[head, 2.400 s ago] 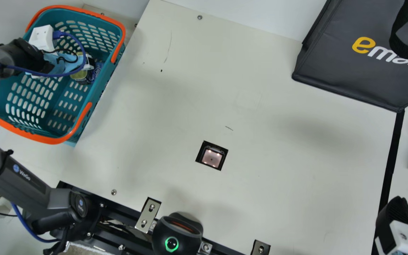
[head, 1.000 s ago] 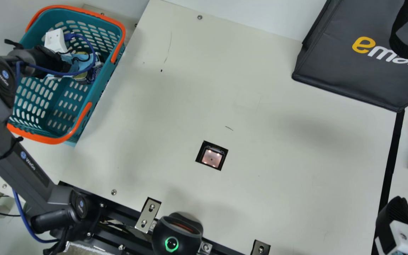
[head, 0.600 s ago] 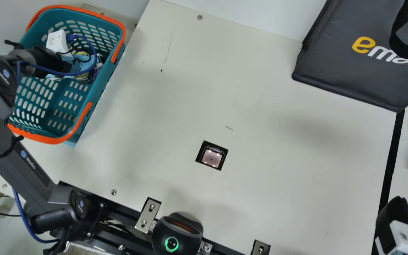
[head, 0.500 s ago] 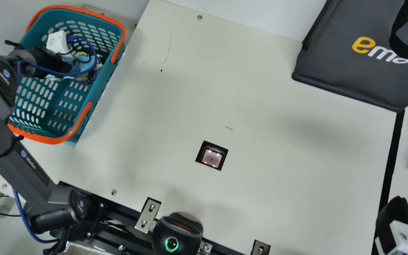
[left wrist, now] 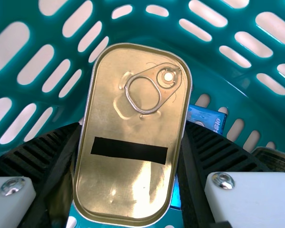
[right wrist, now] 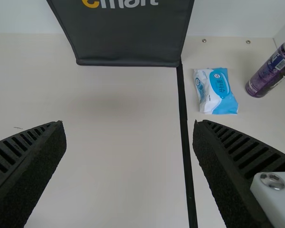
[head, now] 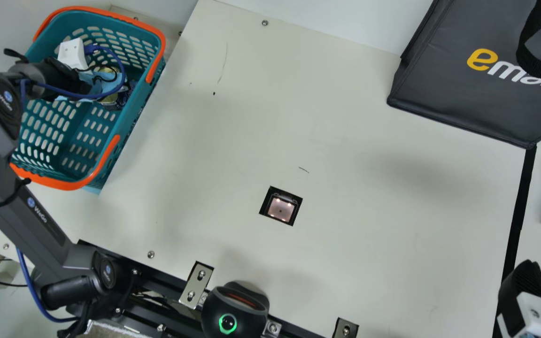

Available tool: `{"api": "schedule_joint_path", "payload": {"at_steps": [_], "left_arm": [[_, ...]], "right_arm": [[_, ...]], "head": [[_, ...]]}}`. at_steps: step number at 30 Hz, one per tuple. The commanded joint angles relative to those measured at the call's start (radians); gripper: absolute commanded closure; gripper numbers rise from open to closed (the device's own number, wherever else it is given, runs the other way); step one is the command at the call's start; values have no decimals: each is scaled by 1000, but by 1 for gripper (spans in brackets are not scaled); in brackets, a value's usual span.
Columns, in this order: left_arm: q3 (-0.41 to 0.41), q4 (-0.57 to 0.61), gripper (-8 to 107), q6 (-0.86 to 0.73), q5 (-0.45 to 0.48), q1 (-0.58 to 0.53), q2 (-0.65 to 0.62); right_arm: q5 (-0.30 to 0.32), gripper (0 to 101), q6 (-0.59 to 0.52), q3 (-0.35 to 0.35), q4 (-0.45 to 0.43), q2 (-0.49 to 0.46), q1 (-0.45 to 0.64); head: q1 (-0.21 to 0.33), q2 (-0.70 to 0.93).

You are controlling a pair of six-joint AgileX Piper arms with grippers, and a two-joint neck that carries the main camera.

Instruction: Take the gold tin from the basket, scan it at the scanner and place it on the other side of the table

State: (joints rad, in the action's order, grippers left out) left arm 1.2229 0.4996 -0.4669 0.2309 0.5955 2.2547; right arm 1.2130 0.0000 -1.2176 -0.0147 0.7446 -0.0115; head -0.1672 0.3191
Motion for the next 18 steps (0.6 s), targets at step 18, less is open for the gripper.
{"api": "schedule_joint_path", "payload": {"at_steps": [18], "left_arm": [[-94,-79,107,141,45,5,-169]], "right_arm": [[0,6,0,0,0,0,0]], "head": [[29,2]]}}
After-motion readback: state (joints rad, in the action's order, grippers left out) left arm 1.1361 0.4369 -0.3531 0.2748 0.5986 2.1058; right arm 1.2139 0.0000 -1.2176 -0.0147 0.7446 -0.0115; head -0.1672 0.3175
